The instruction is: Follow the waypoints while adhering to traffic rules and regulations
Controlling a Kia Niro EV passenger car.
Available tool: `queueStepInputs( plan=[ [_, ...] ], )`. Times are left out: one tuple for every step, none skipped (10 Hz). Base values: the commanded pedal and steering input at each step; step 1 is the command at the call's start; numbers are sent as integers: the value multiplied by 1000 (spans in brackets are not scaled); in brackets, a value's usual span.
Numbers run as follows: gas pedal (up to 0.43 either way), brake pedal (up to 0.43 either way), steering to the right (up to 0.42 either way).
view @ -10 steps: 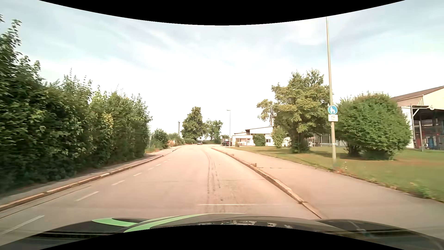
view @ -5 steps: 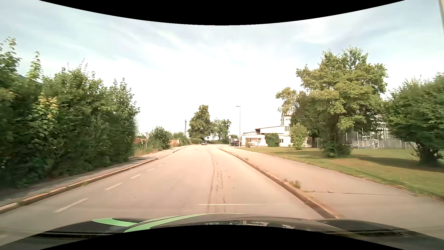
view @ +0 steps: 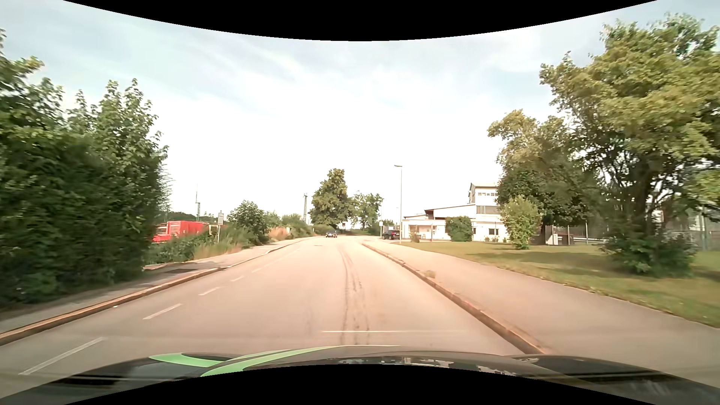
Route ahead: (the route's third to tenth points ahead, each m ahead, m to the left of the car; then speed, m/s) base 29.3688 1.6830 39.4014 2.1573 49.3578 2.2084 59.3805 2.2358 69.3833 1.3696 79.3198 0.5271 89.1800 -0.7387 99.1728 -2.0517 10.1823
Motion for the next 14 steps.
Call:
queueStepInputs(
  plan=[
    [197,0,-14],
    [197,0,-11],
    [197,0,-11],
    [197,0,-10],
    [197,0,-10],
    [197,0,-10],
    [197,0,-10],
    [197,0,-10],
    [197,0,-10],
    [197,0,-9],
    [197,0,-9],
    [197,0,-9],
    [197,0,-9],
    [197,0,-8]
  ],
)
